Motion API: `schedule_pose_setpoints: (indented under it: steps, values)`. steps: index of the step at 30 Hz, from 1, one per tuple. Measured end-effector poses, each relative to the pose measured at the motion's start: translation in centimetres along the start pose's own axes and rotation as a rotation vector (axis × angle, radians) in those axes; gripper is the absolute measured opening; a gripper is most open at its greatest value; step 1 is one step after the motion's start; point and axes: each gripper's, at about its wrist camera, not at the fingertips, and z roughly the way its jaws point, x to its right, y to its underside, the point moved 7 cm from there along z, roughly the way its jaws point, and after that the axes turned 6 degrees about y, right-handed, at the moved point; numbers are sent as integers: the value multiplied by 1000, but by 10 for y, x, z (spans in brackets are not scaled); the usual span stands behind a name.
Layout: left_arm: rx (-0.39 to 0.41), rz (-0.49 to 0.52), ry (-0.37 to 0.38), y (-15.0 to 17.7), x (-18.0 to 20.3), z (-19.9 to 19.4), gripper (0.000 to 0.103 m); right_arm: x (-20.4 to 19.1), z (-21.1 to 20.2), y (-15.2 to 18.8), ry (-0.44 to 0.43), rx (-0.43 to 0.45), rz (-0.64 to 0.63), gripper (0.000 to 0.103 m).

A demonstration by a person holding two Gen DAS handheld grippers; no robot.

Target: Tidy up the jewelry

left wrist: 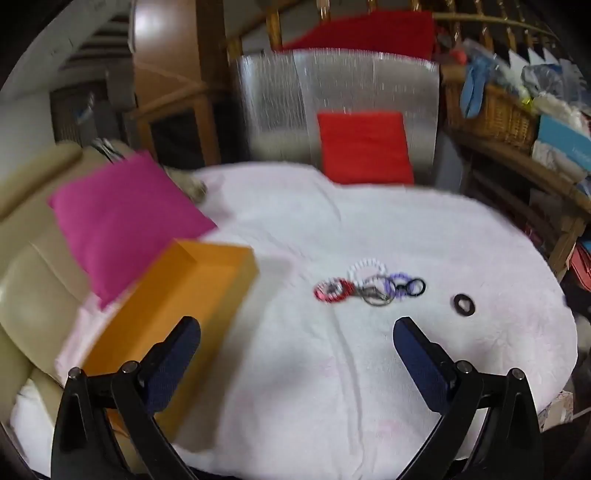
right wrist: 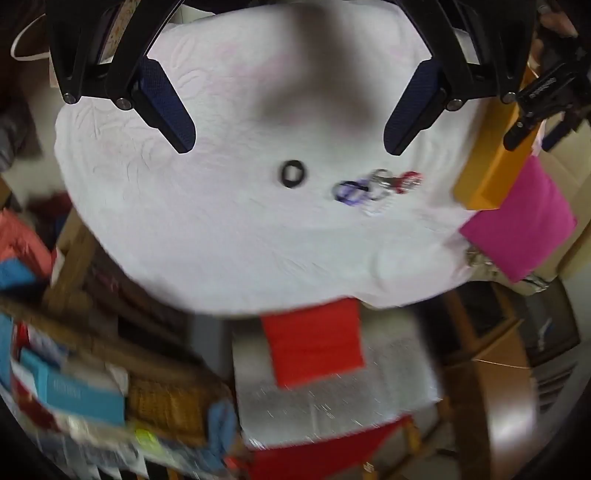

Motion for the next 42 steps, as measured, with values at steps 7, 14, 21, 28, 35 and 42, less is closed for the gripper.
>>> schedule_pose_setpoints:
  steps: [7,14,21,28,35,42]
  values:
    - [105,15,-64,-5,-11,-83,103,-46,-63,11,-39,105,-67,103]
    - [161,-29,-102,-15,-28,-104,103,-63,-91,14,-6,192,-126,103]
    - [149,-20,-102,-15,-27,-93,103,-67,-88,17,-12,192,-106,103]
    - [158,-10,-98,-16,-25,-98,103,-65,-85,18,-5,186,-97,103]
    - [165,-42,-85,-13,-31,-95,103,-64,-84,19,-2,185,-90,103]
    - [158,-45,-105,-12,-34,-92,103,-65,-80,19,-8,182,-75,103]
